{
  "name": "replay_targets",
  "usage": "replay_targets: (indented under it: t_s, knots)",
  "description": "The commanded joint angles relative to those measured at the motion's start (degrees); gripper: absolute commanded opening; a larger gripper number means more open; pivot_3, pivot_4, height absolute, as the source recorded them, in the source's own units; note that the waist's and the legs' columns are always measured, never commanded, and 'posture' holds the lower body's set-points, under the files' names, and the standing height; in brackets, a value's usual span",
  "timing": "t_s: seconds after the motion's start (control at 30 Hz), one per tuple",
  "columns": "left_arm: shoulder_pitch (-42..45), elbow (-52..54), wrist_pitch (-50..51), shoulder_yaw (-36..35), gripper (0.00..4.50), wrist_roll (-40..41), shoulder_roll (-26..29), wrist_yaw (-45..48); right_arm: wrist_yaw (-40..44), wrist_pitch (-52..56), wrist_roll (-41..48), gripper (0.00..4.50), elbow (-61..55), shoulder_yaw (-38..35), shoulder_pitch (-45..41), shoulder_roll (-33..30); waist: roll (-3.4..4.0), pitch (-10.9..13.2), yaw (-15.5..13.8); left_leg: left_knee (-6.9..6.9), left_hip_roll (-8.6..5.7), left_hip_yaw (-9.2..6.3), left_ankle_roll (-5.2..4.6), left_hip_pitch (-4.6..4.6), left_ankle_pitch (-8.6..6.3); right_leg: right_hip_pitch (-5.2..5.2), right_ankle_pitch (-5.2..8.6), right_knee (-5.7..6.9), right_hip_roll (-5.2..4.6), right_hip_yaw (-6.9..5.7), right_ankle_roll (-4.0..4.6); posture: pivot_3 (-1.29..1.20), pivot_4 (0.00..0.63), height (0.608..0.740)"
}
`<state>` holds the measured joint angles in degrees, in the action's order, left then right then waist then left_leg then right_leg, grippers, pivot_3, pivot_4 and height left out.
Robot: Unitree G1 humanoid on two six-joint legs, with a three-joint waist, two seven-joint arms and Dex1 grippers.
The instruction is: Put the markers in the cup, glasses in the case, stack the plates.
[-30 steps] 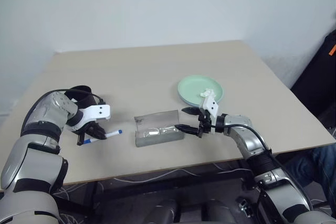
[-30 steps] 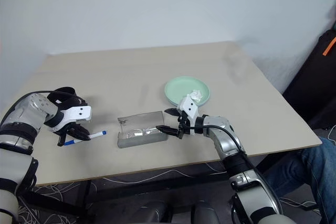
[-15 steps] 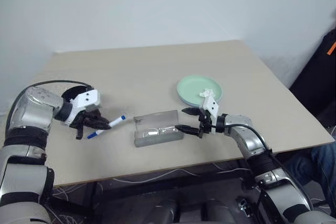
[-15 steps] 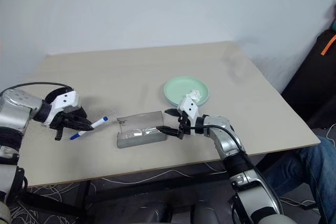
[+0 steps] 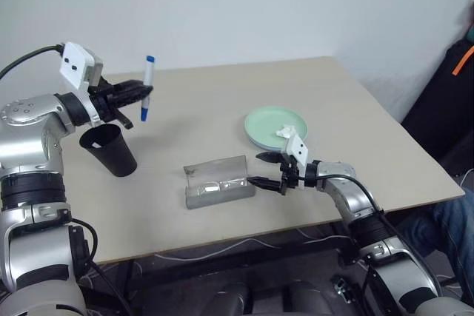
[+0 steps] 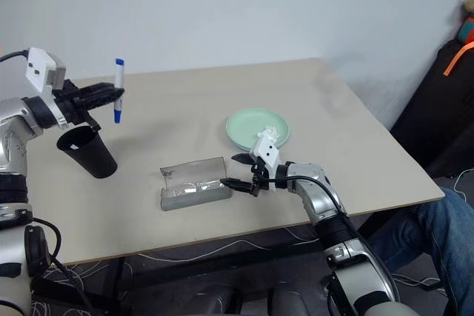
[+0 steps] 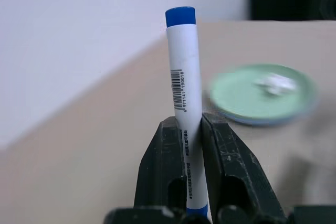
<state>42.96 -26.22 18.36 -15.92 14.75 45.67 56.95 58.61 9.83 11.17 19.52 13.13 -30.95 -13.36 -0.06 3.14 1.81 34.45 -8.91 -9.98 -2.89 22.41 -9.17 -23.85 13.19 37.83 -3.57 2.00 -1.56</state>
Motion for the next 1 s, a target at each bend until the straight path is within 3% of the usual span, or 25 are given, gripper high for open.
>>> replay_targets:
  t_s: [0.03,0.43,0.97,1.0]
  knots:
    - [-0.96,2.46,-3.11,-5.26,0.06,1.84,-0.22,-6.77,0.20,-0.48,0.64,4.03,-1.69,-0.61,-1.23,0.02,-0.01,-0.01,0.05,0.01,0.00,0.00,0.00,0.00,0.00,0.01,-0.01,0.00,0.01,0.00,0.00,0.00,0.000,0.740]
    - [-6.93,-7.11,-15.50,-4.42,0.06,-5.51,1.82,-20.33,0.30,-1.17,0.54,4.03,-0.89,-0.77,-1.97,0.30,-0.02,-0.01,-0.35,0.06,0.00,0.02,0.00,-0.43,0.00,0.49,-0.03,0.00,0.04,-0.03,0.04,0.00,0.000,0.740]
    - [-5.54,-18.21,-22.74,-2.92,0.06,-5.31,0.72,-21.62,1.45,0.57,2.96,4.03,-3.37,-1.94,-2.27,0.44,-0.05,-0.03,-0.67,0.06,0.00,0.02,0.00,-0.42,0.00,0.47,-0.03,0.00,-0.03,-0.06,0.03,0.00,0.000,0.740]
    - [-5.42,-18.76,-23.01,-2.77,0.79,-5.42,0.60,-21.73,1.47,0.61,3.04,4.03,-3.43,-2.02,-2.33,0.43,-0.05,-0.03,-0.67,0.06,0.00,0.02,0.00,-0.42,0.00,0.48,-0.03,0.00,-0.04,-0.07,0.03,0.00,0.000,0.740]
